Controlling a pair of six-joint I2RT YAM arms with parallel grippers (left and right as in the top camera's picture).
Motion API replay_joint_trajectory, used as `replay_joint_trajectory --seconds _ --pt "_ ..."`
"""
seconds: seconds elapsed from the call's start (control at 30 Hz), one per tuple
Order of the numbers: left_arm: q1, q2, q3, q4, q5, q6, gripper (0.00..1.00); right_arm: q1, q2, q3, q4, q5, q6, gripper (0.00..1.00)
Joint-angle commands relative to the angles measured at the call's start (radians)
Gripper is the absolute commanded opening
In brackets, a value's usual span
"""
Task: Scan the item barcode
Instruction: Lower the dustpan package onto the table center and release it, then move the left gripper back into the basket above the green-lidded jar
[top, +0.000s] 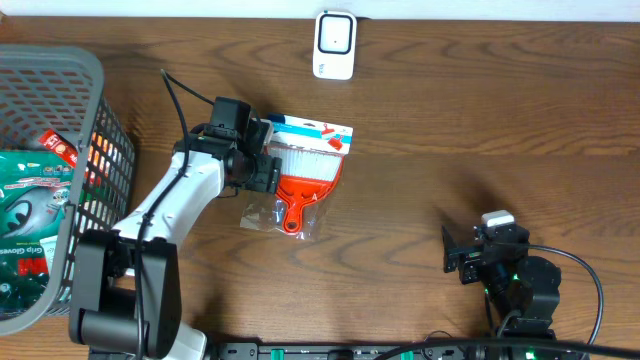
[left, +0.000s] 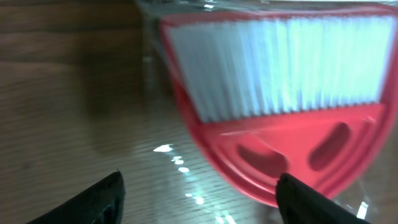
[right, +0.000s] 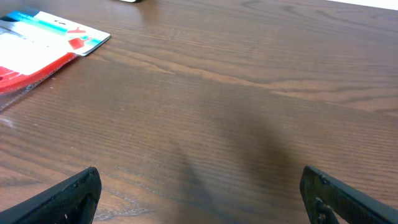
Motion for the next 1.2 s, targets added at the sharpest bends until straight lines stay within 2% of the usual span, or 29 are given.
replay_joint_trajectory --seconds 0.0,0.27,0.47,0.53,0.6,0.87,1.0,1.17 --pt "0.001 -0.075 0.04 -0.009 -0.107 -0.026 0.79 -0.003 0.0 0.0 -0.002 0.002 0.006 0.99" --pt "0.014 -0.411 0.196 -0.016 -0.128 0.002 0.8 -0.003 0.0 0.0 -0.001 0.002 0.006 0.99" --pt "0.104 -0.546 0.351 -0.027 -0.453 0.09 0.8 -0.003 0.0 0.0 -0.001 0.002 0.006 0.99" --pt "0.175 -0.544 0.389 -0.034 -0.53 0.104 0.81 -0.003 0.0 0.0 -0.001 0.002 0.006 0.99" --pt "0.268 -0.533 0.412 -0.039 -0.526 0.112 0.81 -0.003 0.0 0.0 -0.001 0.002 0.006 0.99" --pt "0.667 -0.387 0.452 -0.086 -0.309 0.107 0.81 -0.003 0.0 0.0 -0.019 0.002 0.007 0.99" --pt "0.765 -0.268 0.485 -0.154 -0.269 0.108 0.81 -0.003 0.0 0.0 -0.024 0.002 0.006 0.99" --pt "0.787 -0.126 0.491 -0.24 -0.269 0.174 0.81 -0.003 0.0 0.0 -0.029 0.002 0.006 0.99"
